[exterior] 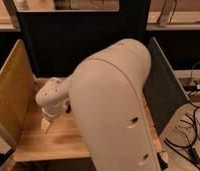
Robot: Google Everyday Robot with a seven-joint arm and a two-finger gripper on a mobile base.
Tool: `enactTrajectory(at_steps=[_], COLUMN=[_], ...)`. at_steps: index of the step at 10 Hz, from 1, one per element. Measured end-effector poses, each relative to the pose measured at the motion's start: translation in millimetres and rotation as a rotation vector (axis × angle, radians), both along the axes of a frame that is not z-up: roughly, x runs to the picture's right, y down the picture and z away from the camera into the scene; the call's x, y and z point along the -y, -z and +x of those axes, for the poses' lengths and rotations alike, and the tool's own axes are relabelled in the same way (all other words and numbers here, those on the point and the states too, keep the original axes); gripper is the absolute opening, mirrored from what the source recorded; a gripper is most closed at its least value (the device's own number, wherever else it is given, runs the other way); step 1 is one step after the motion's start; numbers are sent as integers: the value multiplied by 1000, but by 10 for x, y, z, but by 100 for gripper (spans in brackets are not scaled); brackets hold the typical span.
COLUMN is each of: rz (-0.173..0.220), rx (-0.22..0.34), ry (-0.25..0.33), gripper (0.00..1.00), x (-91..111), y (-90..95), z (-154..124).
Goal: Place the eraser on the white sponge
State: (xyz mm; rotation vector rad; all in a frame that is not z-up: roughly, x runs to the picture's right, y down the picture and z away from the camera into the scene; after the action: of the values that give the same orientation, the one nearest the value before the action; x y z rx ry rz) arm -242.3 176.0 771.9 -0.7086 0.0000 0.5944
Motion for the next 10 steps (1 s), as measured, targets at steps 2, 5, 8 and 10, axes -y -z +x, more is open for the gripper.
enactTrajectory(at_steps=[2, 5, 8, 10], rz=[-35, -96, -122, -122], rx=[-20, -93, -193, -191], ry=[19, -23, -172, -171], gripper=[80, 80, 80, 80], x=[-70, -94, 32, 27], y=[-168, -504, -734, -730], z=[-69, -41, 86, 63])
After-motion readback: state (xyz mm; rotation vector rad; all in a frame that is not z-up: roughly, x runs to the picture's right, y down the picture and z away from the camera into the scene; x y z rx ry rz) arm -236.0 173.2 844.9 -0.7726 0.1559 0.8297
